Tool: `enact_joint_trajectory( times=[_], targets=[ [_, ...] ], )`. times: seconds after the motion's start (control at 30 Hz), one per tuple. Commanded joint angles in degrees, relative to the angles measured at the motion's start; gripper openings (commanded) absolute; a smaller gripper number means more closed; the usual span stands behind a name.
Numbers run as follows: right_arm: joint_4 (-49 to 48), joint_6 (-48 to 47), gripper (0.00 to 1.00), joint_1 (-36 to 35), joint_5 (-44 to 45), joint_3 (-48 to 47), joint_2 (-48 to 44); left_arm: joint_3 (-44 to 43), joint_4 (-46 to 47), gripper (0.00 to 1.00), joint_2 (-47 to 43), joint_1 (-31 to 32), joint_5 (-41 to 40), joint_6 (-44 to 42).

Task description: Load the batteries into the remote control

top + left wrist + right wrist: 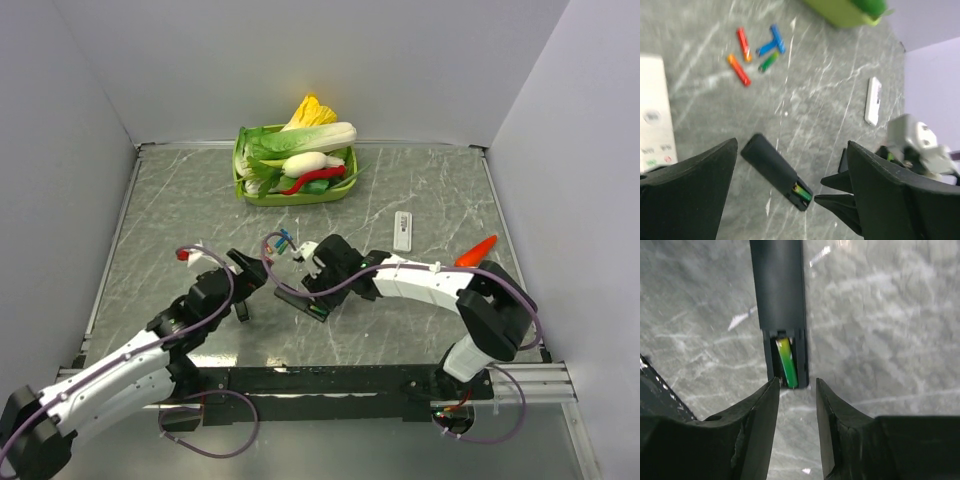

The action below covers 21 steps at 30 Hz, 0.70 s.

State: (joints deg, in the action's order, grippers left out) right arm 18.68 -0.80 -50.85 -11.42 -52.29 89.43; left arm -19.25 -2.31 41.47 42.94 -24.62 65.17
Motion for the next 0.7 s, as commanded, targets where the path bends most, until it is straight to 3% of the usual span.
enact_joint_trajectory(
  times=[0.0,0.4,0.67],
  targets=[
    [1.97,-2.89,0.42,-1.62,1.31,-5.62,3.29,-3.16,-6.04,0.92,-6.04,0.13,-6.93,-8.11],
    [6.55,-5.79,0.39,-3.47,-0.62,-10.46,8.92,-1.94,-5.78,0.93,-14.57,0.22,-11.32,-16.21],
    [7.87,-6.58,0.32,-3.73,-1.50,-12.04,11.64,-2.20,-6.66,0.93,-14.58,0.13,-10.89,-16.74]
  ],
)
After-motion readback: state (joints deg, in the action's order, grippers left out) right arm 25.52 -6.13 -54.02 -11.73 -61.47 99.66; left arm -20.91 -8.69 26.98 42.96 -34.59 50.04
